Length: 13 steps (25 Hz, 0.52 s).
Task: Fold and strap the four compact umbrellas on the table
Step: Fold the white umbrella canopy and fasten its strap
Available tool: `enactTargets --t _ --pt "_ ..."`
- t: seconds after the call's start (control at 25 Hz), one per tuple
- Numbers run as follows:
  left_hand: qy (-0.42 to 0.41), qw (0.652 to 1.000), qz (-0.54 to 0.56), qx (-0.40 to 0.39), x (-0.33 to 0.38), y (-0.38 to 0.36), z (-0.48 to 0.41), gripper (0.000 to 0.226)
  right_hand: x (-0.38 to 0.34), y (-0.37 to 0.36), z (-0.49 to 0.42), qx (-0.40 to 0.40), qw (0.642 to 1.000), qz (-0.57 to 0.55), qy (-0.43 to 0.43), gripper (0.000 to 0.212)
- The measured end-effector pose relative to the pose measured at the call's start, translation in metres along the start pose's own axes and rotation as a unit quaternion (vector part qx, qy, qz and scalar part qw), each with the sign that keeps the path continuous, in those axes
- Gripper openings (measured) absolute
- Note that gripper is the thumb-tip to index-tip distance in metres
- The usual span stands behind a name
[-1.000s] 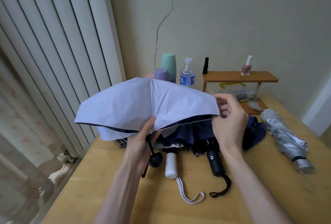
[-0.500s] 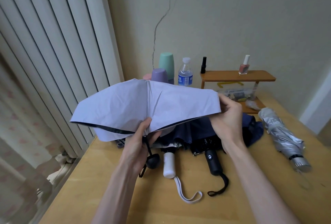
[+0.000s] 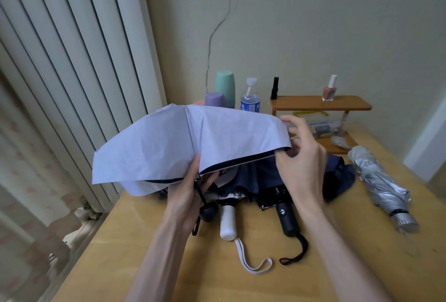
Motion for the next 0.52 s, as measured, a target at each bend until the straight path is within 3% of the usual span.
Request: enactTargets --t 0.2,0.32,0.44,0.52 --pt "0.066 0.996 -0.041 -0.044 -0.003 -0.005 0.008 0.022 -0.001 0.006 -0.003 0.016 0.999 0.021 0.031 0.028" --pt "0.064 0.997 -0.025 -0.030 -0.002 -0.004 0.006 0.020 0.007 0.004 -0.010 -0.040 0.996 -0.064 -0.044 0.041" --pt "0.061 0.998 -0.005 -0.016 -0.002 -0.001 0.005 0.021 0.013 -0.008 -0.012 -0.125 0.953 -0.213 -0.176 0.037" --pt "0.060 0.998 -0.011 -0.017 -0.002 -0.001 0.005 0.019 0.011 -0.004 -0.013 -0.112 0.971 -0.166 -0.133 0.034"
Point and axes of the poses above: each hand's wrist, its own z-axis away from the middle knuckle, its own y-axis out of the back of the hand, x = y × z, the point moved 7 cm from there along -z, towards the middle knuckle, and after that the axes turned 12 degrees about -y, right-handed, at the moved point
